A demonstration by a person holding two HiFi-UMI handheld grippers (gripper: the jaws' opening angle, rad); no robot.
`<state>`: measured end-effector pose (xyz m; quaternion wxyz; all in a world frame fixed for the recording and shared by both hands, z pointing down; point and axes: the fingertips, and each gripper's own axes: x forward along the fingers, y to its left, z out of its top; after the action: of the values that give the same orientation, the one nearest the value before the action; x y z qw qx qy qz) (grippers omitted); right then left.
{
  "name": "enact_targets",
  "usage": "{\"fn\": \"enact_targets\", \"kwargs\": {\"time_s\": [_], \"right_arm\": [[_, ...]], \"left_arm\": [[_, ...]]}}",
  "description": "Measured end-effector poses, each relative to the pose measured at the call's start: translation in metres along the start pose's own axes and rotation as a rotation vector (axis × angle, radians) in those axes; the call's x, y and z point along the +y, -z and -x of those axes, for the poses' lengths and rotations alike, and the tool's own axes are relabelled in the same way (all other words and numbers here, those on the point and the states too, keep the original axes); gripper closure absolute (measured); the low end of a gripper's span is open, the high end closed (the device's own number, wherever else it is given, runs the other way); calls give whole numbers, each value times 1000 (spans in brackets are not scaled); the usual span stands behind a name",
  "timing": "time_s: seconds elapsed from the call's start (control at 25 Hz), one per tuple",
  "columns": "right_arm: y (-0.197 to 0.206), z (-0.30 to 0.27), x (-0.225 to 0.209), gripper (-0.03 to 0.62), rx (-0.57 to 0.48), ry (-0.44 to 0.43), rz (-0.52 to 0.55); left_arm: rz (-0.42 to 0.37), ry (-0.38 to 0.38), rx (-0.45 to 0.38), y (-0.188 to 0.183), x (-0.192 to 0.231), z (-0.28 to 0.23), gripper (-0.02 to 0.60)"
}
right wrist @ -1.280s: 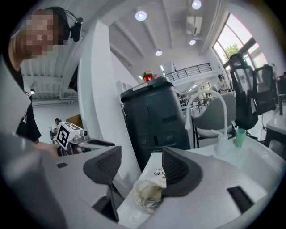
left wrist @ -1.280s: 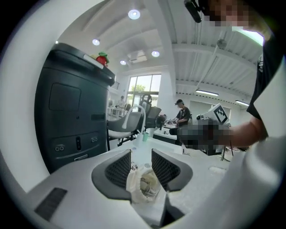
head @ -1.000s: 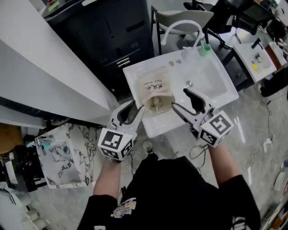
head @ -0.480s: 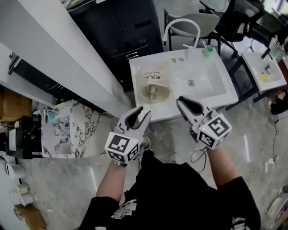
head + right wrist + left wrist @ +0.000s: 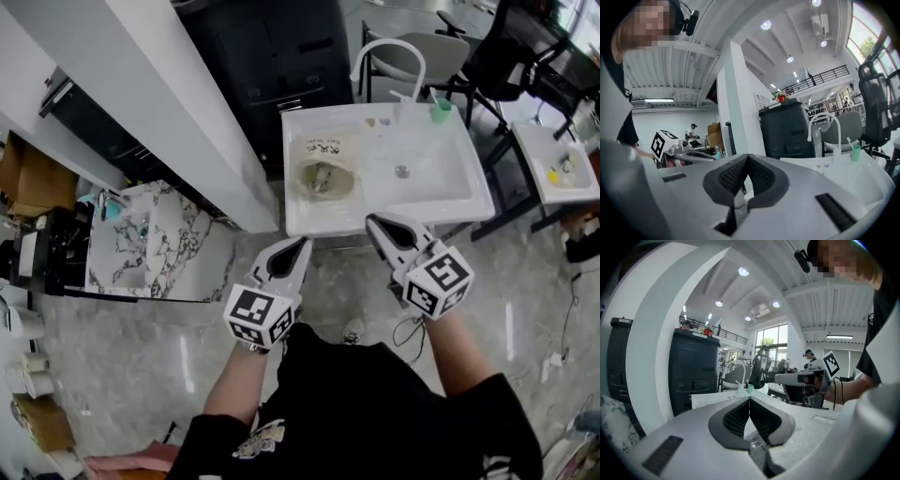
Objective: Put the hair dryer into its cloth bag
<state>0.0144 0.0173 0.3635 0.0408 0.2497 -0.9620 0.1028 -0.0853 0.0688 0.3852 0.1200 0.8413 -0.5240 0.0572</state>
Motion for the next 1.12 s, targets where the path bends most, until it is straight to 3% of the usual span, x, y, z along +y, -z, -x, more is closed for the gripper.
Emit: {"fn": "enact_targets", "kwargs": {"time_s": [0.4,1.12], "right_arm": [[11,-11,9,599,5,22,-57],[19,3,13,597,28,21,-70]], "left_arm": [[22,12,1,4,5,11,577],[22,27,-11,5,-16,5,577]]}}
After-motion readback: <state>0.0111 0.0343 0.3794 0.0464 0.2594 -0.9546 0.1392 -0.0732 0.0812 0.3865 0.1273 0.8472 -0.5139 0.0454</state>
